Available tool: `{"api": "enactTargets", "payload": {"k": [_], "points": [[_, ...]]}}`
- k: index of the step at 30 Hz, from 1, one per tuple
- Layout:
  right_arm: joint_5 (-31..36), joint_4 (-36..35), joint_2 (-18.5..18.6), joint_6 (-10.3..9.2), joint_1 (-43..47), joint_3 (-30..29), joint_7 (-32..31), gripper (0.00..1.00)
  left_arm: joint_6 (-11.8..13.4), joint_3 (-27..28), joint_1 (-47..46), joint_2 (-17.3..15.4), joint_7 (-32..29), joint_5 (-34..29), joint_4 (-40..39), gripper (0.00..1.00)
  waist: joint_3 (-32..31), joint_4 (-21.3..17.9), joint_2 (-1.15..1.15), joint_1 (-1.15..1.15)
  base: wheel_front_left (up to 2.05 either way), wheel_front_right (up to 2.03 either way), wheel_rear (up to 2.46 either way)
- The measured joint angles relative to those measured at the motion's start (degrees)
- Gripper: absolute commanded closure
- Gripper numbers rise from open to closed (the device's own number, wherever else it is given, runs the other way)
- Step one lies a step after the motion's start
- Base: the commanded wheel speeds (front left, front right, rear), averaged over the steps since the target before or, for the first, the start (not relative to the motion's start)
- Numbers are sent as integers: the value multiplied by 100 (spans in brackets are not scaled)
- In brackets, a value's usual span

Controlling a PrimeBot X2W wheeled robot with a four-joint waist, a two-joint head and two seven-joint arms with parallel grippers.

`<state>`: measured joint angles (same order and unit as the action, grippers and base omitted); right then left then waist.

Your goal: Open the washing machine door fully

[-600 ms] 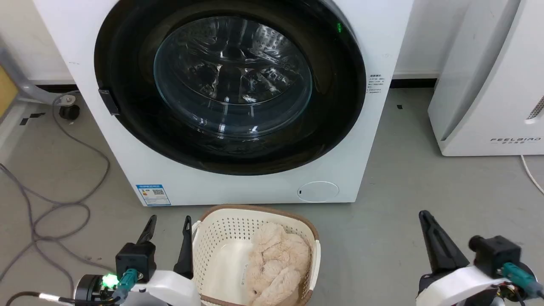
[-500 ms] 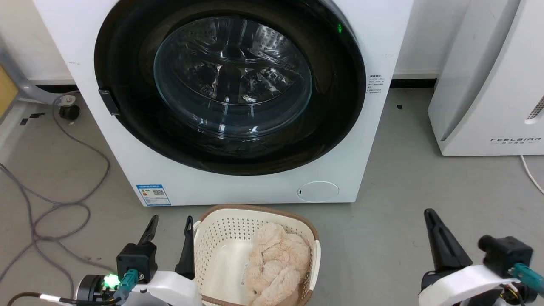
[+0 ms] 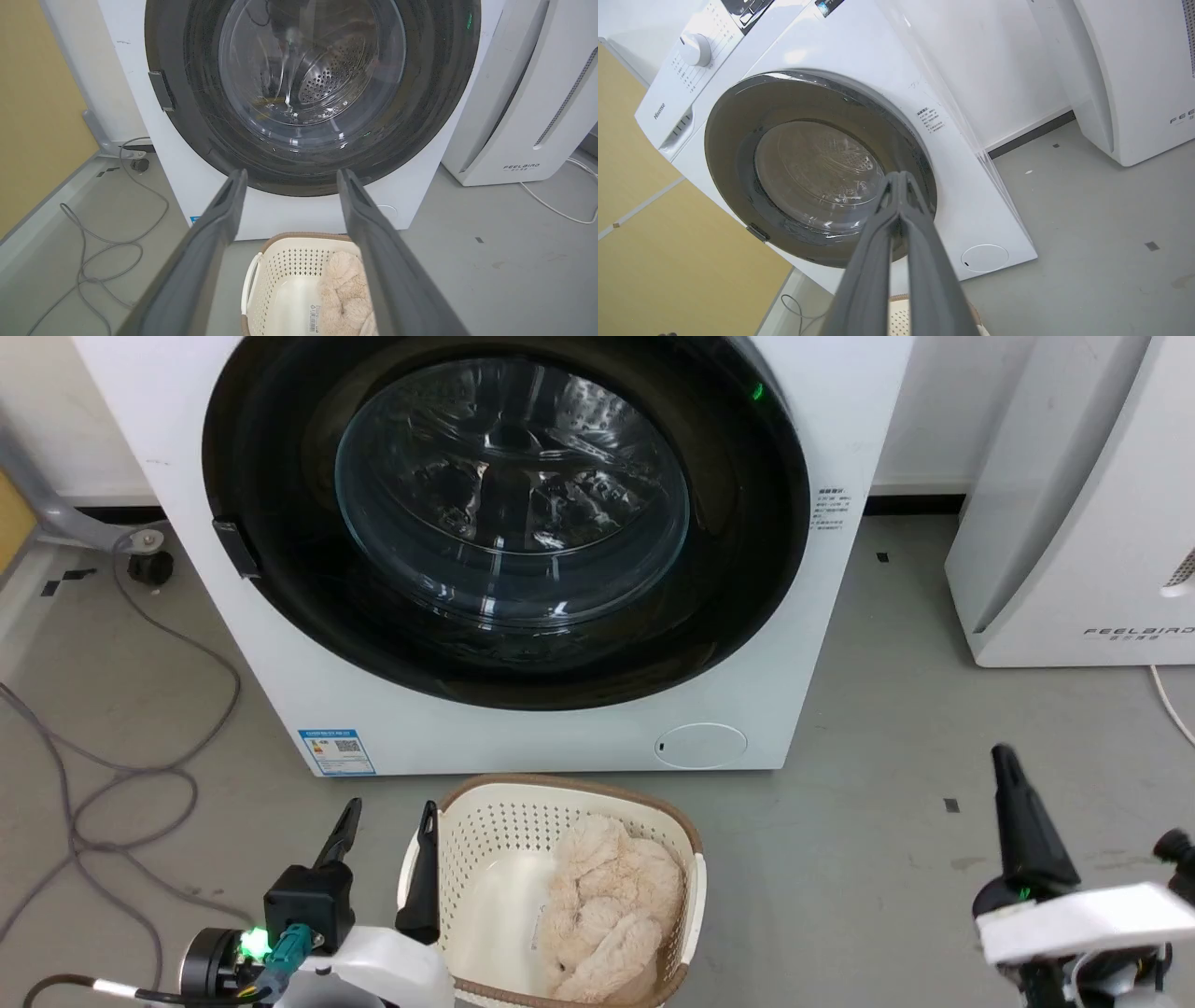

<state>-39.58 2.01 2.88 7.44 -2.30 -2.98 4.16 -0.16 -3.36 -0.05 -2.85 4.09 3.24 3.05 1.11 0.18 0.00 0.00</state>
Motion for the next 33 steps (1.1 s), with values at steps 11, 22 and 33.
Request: {"api": "enactTargets", "payload": {"k": [11, 22, 33], "points": [[-1384, 427, 37, -1, -934, -133, 127, 100, -62, -35, -173, 1, 113, 52, 44, 0, 273, 2, 0, 0, 0, 0, 0], [-2394, 1155, 548, -1, -2360, 124, 261, 100, -156, -52, -482, 1, 255, 94, -19, 0, 729, 63, 0, 0, 0, 0, 0], [-3408, 2181, 1116, -1, -4036, 1004, 388, 100, -224, -60, -764, 3, 381, 121, -120, 0, 1271, 98, 0, 1, 0, 0, 0]]}}
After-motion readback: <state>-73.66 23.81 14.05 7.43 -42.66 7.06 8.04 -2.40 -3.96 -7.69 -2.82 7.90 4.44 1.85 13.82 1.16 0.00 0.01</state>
